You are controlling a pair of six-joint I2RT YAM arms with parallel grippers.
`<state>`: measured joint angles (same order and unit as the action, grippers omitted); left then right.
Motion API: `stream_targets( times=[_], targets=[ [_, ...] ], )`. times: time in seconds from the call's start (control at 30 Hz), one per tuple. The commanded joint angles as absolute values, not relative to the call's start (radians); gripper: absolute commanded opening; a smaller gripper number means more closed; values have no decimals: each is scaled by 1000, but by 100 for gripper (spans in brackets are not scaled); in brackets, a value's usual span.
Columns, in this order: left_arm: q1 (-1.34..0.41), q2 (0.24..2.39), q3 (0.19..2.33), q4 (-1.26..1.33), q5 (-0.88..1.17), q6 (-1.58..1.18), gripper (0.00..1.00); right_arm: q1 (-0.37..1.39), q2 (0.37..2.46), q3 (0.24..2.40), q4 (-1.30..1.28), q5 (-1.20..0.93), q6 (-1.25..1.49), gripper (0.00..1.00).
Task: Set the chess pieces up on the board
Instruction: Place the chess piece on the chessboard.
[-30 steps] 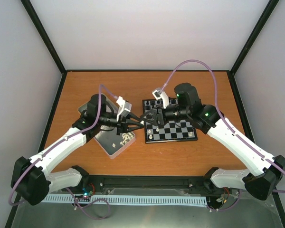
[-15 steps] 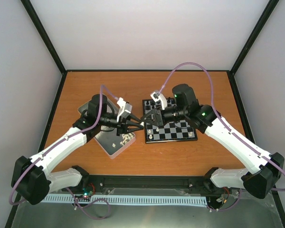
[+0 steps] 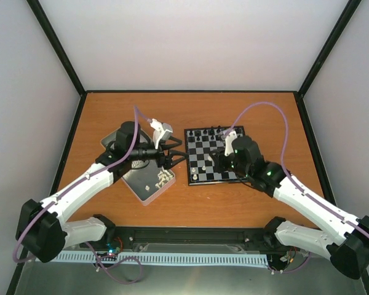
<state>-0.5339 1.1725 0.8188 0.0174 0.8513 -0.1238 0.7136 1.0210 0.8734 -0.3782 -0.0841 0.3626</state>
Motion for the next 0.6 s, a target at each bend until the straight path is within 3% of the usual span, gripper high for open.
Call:
stream_targets(
  times=[0.0, 0.23, 0.57],
  targets=[
    [-531, 1106, 846, -26, 504, -278, 82, 723, 993, 713, -221, 229, 314, 9],
    [-530, 980, 815, -105, 188, -427, 85, 739, 1044, 552, -60, 332, 423, 9],
    [-529, 924, 812, -186, 131, -424, 87, 740, 1265, 496, 167, 333, 455, 9]
  ],
)
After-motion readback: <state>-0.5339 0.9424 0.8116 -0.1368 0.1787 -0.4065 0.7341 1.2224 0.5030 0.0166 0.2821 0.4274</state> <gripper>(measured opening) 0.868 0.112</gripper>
